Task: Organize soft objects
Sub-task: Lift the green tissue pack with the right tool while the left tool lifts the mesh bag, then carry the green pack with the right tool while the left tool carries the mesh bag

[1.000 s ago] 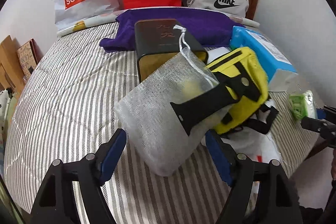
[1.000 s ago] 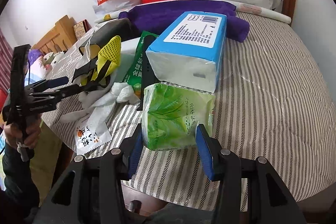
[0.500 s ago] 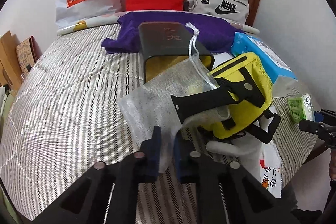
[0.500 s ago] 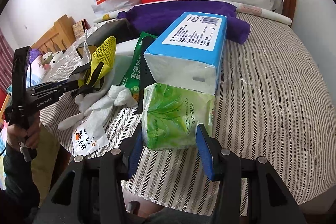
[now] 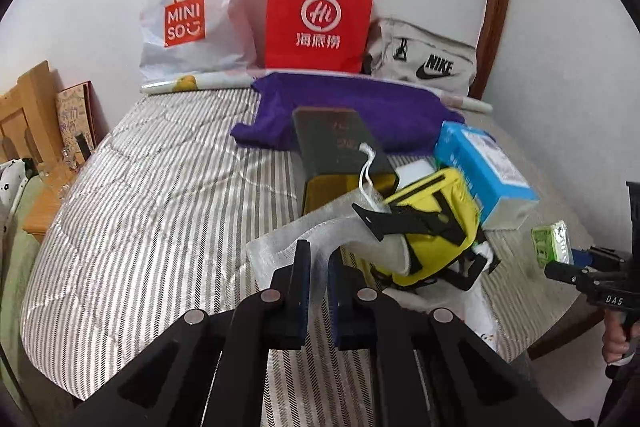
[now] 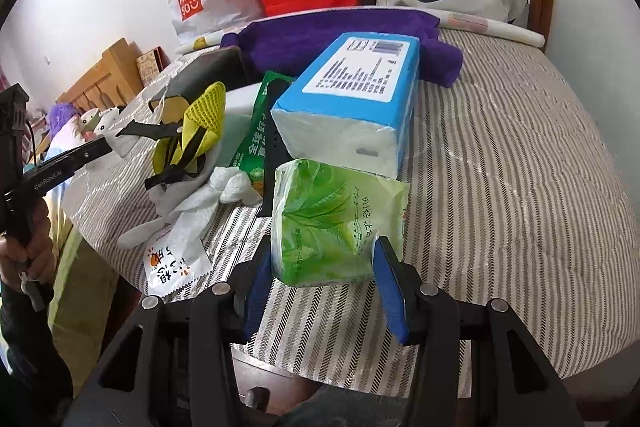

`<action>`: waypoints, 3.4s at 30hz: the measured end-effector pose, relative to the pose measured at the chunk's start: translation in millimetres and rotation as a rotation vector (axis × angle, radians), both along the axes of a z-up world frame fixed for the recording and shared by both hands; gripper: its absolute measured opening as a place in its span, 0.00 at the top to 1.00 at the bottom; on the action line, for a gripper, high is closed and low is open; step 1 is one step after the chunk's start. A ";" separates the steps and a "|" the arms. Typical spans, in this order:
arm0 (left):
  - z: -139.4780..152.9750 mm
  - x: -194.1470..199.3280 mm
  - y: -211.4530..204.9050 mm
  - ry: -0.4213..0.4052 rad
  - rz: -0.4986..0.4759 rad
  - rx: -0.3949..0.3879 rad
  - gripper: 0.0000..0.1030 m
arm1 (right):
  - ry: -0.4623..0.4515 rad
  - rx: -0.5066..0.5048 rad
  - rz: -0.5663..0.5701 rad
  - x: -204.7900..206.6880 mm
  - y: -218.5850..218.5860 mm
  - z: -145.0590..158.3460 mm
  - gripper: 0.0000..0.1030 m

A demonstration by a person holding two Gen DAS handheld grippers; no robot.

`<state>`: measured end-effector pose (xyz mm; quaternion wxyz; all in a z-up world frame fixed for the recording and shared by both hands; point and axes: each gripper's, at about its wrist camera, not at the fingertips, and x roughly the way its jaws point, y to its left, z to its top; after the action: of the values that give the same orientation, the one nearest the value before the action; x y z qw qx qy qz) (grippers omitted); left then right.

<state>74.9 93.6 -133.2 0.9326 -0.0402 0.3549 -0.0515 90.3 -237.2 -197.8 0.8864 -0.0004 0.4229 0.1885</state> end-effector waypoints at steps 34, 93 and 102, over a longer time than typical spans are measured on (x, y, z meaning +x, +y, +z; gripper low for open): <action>60.0 37.2 -11.8 -0.037 -0.014 -0.054 0.93 | -0.125 0.011 0.014 27.5 3.2 71.7 0.53; -0.3 2.3 -21.8 0.107 -0.086 0.003 0.93 | -0.083 0.018 0.034 22.5 9.9 62.6 0.53; 26.3 41.2 -25.3 0.084 -0.070 -0.022 0.93 | -0.090 0.039 0.026 41.2 -0.2 76.2 0.53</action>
<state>116.1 68.2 -106.9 0.9140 -0.0403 0.3944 -0.0861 131.5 -237.4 -121.6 0.9018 0.0026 0.3787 0.2082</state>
